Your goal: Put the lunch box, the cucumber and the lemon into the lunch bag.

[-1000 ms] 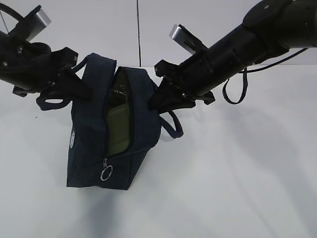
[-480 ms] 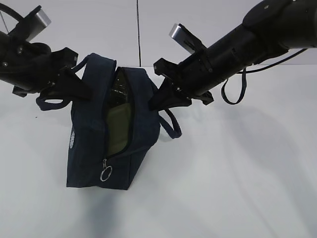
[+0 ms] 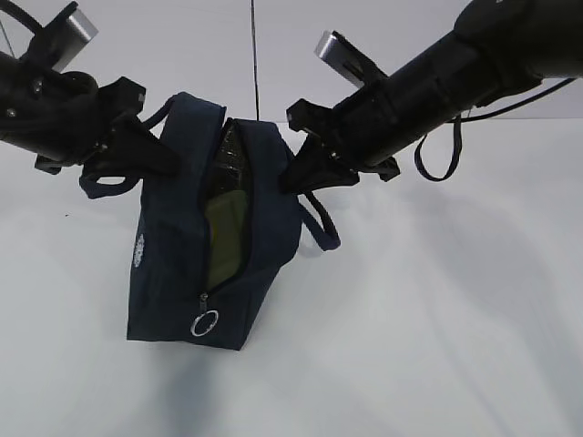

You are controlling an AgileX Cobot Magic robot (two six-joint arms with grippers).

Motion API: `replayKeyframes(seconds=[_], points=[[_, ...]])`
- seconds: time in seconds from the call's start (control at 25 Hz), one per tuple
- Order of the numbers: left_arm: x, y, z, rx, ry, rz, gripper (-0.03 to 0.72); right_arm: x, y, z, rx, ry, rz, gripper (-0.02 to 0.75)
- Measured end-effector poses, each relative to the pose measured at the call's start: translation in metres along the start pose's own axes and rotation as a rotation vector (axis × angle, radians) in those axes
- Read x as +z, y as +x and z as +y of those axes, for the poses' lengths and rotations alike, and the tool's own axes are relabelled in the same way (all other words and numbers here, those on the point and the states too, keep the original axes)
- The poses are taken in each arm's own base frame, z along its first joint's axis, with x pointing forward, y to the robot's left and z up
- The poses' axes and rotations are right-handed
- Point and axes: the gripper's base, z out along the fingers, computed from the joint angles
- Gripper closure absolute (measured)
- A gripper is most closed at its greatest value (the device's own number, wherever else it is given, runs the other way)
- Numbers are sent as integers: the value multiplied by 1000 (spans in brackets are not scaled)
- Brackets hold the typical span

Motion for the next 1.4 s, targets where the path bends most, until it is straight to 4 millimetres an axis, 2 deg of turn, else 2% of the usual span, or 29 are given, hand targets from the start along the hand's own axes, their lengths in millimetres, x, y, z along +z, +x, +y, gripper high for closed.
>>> replayKeyframes(seconds=[0.12, 0.28, 0.48, 0.64, 0.88, 1.04, 1.4], points=[[1, 1, -4, 18, 21, 5, 690, -10, 0, 6, -35, 29, -12, 737], [11, 7, -18, 60, 43, 30, 690, -20, 0, 12, -66, 63, -20, 737], [18, 6, -39, 124, 59, 9, 690, -36, 2, 9, -79, 175, -20, 737], [23, -1, -47, 138, 77, -6, 690, -55, 1, 4, -94, 252, -40, 737], [51, -7, -62, 140, 126, 22, 690, -81, -1, 1, -86, 284, -87, 737], [71, -10, -74, 167, 144, 32, 690, -90, 0, -5, -87, 321, -84, 737], [101, -15, -61, 113, 119, 26, 690, -92, 1, -8, -99, 354, -71, 737]])
